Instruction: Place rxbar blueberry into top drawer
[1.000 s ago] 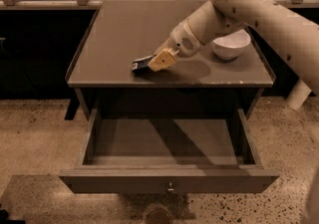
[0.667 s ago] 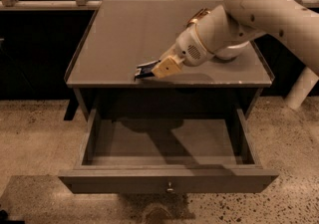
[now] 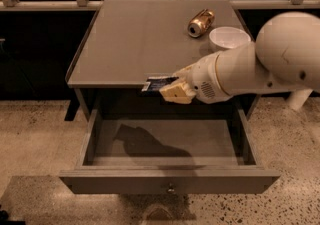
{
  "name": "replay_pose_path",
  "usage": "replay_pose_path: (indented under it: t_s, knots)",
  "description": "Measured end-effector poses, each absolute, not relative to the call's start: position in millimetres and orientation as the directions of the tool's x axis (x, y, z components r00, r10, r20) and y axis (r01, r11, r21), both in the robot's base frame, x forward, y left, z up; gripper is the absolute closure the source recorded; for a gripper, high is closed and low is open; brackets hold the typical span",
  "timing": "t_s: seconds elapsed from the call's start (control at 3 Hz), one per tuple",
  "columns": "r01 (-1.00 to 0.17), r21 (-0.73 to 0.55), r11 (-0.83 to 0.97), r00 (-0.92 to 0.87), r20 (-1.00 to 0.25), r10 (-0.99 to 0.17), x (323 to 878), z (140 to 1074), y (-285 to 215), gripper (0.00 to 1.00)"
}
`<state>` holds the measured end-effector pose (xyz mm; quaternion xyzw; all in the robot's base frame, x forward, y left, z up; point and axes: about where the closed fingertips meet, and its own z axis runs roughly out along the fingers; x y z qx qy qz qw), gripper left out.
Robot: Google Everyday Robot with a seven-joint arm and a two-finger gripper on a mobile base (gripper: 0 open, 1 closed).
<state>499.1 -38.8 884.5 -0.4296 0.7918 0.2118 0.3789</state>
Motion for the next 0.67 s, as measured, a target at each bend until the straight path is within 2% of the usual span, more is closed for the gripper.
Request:
replay_pose_path:
  t_s: [0.67]
  knots:
    - [-0.739,0.076,0.669,-0.451,-0.794,-0.408,475.8,810.3,-79.7,1.0]
